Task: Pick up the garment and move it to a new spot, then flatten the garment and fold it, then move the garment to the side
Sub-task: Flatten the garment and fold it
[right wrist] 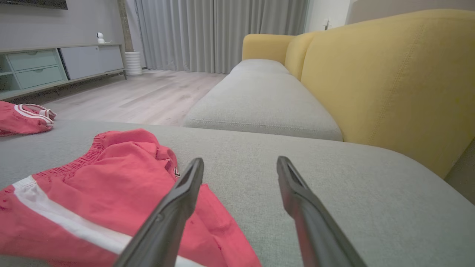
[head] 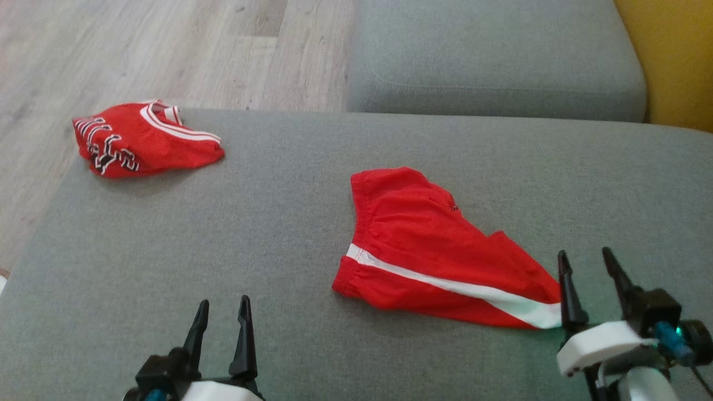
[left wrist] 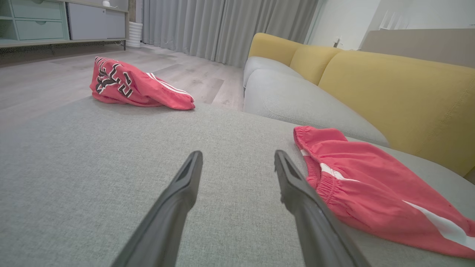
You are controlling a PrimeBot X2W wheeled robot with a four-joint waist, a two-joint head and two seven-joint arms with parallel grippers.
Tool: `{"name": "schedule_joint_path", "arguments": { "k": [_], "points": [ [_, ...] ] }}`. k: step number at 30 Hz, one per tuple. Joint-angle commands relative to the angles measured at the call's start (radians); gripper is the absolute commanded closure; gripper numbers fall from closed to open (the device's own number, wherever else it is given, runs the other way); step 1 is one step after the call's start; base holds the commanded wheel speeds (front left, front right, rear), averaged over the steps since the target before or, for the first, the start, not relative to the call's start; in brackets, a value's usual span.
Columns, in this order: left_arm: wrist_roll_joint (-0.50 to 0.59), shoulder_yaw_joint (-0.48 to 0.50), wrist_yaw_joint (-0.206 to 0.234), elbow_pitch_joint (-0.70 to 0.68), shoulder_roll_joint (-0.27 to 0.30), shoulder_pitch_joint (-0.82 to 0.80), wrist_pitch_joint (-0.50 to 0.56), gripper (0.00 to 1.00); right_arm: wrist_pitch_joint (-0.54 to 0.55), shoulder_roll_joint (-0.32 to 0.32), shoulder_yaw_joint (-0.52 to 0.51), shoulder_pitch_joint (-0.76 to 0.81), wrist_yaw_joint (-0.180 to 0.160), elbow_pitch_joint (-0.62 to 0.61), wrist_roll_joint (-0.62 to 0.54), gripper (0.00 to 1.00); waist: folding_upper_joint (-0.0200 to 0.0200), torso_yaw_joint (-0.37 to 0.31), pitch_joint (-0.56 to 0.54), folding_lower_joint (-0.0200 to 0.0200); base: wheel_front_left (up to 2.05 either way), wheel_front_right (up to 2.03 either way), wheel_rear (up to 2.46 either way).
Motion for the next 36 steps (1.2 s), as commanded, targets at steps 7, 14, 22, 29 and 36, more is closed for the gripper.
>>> {"name": "schedule_joint_path", "arguments": {
  "k": [7, 14, 22, 29, 36],
  "points": [
    [-0.010, 0.027, 0.008, -0.038, 0.018, -0.034, 0.000, 0.00, -0.013, 0.003, 0.079, 0.045, 0.008, -0.085, 0.101, 0.00, -0.0001, 0.004, -0.023, 0.0001, 0.00, 0.00, 0.00],
    [-0.020, 0.018, 0.007, -0.034, 0.025, -0.022, 0.023, 0.00, -0.018, 0.004, 0.116, 0.079, 0.008, -0.090, 0.151, 0.00, -0.0001, 0.003, -0.028, 0.0001, 0.00, 0.00, 0.00],
    [-0.027, 0.014, 0.012, -0.039, 0.028, -0.022, 0.037, 0.00, -0.020, 0.004, 0.123, 0.075, 0.008, -0.087, 0.158, 0.00, -0.0001, -0.001, -0.026, 0.0001, 0.00, 0.00, 0.00],
    [-0.032, 0.010, 0.016, -0.041, 0.030, -0.022, 0.043, 0.00, -0.021, 0.004, 0.121, 0.071, 0.008, -0.080, 0.161, 0.00, -0.0001, -0.005, -0.023, 0.0001, 0.00, 0.00, 0.00],
    [-0.016, -0.029, 0.000, -0.047, 0.030, -0.088, 0.093, 0.00, -0.011, 0.004, 0.112, 0.058, 0.008, -0.092, 0.149, 0.00, -0.0001, -0.007, 0.007, 0.0001, 0.00, 0.00, 0.00]
  ]
}}
